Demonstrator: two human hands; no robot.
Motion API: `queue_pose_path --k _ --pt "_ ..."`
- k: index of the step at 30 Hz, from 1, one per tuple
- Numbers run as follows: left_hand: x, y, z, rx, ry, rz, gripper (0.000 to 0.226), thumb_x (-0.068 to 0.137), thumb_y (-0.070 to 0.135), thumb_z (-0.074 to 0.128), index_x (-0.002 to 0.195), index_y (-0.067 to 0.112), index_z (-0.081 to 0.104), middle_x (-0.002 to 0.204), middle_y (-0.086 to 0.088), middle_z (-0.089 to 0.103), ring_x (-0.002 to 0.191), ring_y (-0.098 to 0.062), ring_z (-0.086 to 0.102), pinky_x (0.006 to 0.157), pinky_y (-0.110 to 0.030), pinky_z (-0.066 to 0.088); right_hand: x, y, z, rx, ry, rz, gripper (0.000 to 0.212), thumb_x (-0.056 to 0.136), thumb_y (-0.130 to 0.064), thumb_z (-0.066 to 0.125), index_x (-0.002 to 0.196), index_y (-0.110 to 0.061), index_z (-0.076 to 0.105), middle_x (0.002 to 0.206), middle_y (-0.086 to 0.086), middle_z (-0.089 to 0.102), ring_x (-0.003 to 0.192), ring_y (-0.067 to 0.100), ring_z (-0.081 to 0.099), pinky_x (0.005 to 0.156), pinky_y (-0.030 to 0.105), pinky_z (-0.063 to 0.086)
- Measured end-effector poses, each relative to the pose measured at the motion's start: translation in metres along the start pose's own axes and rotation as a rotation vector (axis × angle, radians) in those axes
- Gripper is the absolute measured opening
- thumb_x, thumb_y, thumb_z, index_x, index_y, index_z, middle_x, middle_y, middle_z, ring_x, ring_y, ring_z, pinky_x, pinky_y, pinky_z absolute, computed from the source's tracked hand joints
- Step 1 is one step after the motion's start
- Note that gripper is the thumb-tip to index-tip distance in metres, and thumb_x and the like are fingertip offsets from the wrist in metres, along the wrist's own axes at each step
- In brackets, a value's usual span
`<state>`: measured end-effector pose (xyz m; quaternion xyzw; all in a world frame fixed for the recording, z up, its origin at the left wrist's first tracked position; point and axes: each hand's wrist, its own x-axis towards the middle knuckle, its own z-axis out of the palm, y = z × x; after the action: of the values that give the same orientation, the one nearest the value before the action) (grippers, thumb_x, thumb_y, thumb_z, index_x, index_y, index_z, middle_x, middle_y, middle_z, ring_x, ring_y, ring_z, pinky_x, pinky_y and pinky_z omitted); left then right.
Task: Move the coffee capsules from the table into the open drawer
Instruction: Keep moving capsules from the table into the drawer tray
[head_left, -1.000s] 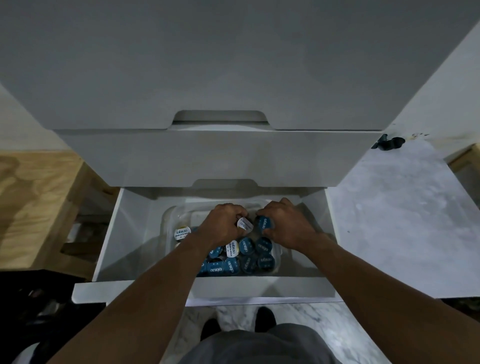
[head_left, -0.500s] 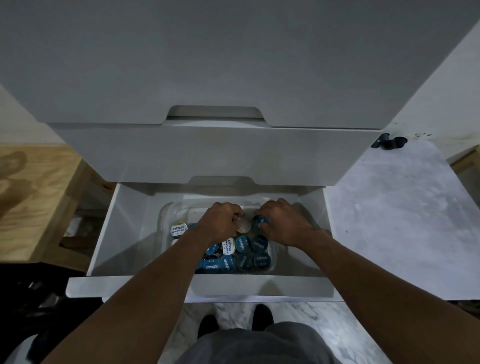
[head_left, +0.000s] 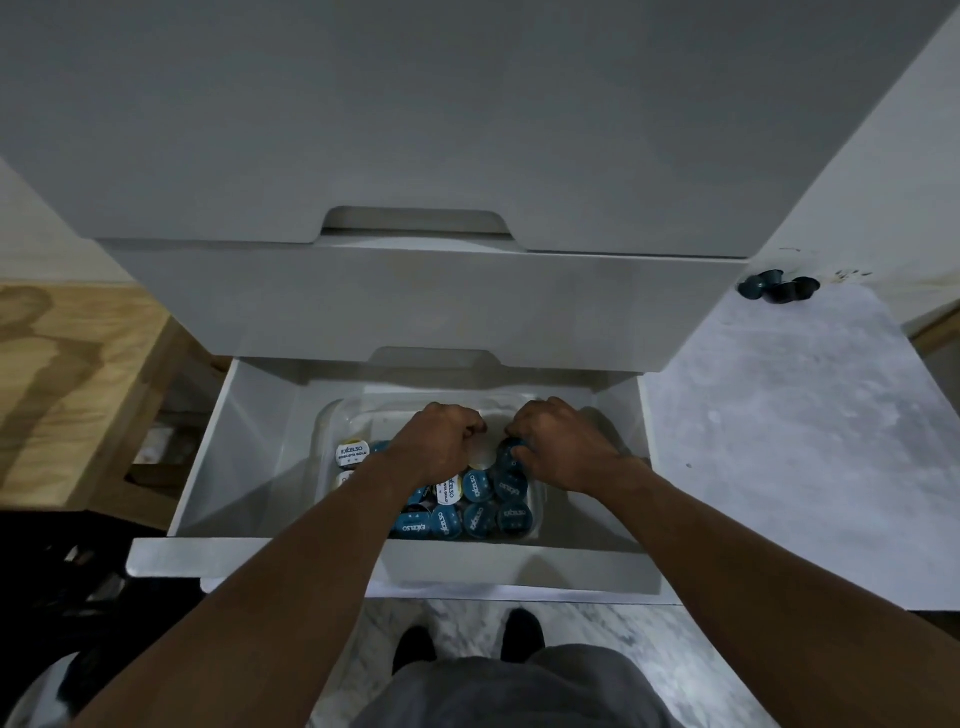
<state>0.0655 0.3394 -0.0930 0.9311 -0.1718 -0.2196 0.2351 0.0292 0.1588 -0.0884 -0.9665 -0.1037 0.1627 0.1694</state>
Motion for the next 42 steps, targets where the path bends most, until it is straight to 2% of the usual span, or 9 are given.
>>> queue_pose_path --k 4,10,14,17,25,29,32,38,42 --pt "-0.006 0.007 -0.005 0.028 0.063 -0.021 0.033 0.089 0.012 0.057 0.122 0.017 0.062 0.123 -0.008 0.062 0.109 -0.022 0.06 0.096 -0.03 0.048 -0.004 -0.001 -0.007 0.048 0.086 0.005 0.034 0.091 -0.025 0.057 0.122 -0.015 0.061 0.127 0.005 0.059 0.119 0.024 0.048 0.101 0.036 0.043" --pt "-0.025 0.019 -0.016 0.192 0.239 -0.083 0.033 0.09 0.021 0.054 0.123 0.015 0.058 0.122 -0.01 0.059 0.109 -0.026 0.057 0.093 -0.037 0.048 -0.004 -0.003 -0.016 0.075 0.232 0.01 0.026 0.089 -0.018 0.056 0.112 -0.011 0.065 0.114 0.011 0.063 0.105 0.028 0.057 0.091 0.034 0.049" --pt "-0.044 0.023 -0.022 0.33 0.386 -0.086 0.029 0.09 0.02 0.053 0.116 0.009 0.059 0.112 -0.011 0.061 0.099 -0.027 0.06 0.086 -0.037 0.048 -0.011 -0.007 -0.021 0.039 0.26 0.039 0.03 0.089 -0.021 0.055 0.116 -0.01 0.062 0.118 0.013 0.061 0.108 0.031 0.057 0.092 0.038 0.049" --pt "-0.059 0.028 -0.026 0.416 0.465 -0.061 0.031 0.092 0.022 0.05 0.118 0.008 0.057 0.115 -0.012 0.06 0.102 -0.028 0.058 0.087 -0.038 0.046 -0.025 -0.014 -0.026 -0.004 0.3 0.076 0.032 0.092 -0.025 0.052 0.119 -0.01 0.06 0.121 0.012 0.058 0.111 0.03 0.054 0.092 0.037 0.045" --pt "-0.104 0.059 -0.033 0.565 0.587 0.156 0.029 0.091 0.018 0.049 0.115 0.003 0.054 0.115 -0.017 0.057 0.105 -0.033 0.052 0.093 -0.041 0.041 -0.1 -0.03 -0.041 -0.018 0.559 0.152 0.033 0.091 -0.025 0.052 0.116 -0.004 0.06 0.121 0.015 0.06 0.11 0.033 0.053 0.092 0.041 0.048" --pt "-0.125 0.088 -0.027 0.627 0.666 0.266 0.025 0.078 0.009 0.061 0.101 0.0 0.061 0.098 -0.019 0.063 0.088 -0.037 0.059 0.081 -0.042 0.049 -0.15 -0.027 -0.051 -0.092 0.651 0.211 0.037 0.091 -0.023 0.051 0.122 -0.004 0.056 0.118 0.017 0.06 0.108 0.034 0.053 0.092 0.039 0.046" --pt "-0.133 0.114 -0.022 0.615 0.704 0.36 0.023 0.076 0.008 0.059 0.097 -0.001 0.061 0.092 -0.02 0.064 0.082 -0.037 0.06 0.076 -0.042 0.05 -0.186 -0.02 -0.058 -0.1 0.704 0.26 0.038 0.092 -0.024 0.051 0.125 -0.005 0.054 0.119 0.017 0.058 0.109 0.035 0.052 0.089 0.042 0.046" --pt "-0.132 0.173 -0.004 0.641 0.762 0.527 0.008 0.075 0.011 0.054 0.078 0.006 0.059 0.076 -0.014 0.06 0.068 -0.033 0.058 0.061 -0.036 0.05 -0.238 0.007 -0.072 -0.115 0.748 0.358 0.031 0.093 -0.024 0.051 0.115 -0.003 0.056 0.115 0.016 0.058 0.105 0.034 0.052 0.085 0.04 0.045" --pt "-0.13 0.214 0.009 0.631 0.8 0.586 0.016 0.069 0.014 0.068 0.082 0.007 0.062 0.076 -0.01 0.063 0.065 -0.028 0.06 0.054 -0.029 0.049 -0.26 0.034 -0.082 -0.09 0.778 0.395 0.031 0.093 -0.025 0.051 0.115 -0.004 0.056 0.119 0.014 0.057 0.109 0.033 0.051 0.086 0.041 0.046"
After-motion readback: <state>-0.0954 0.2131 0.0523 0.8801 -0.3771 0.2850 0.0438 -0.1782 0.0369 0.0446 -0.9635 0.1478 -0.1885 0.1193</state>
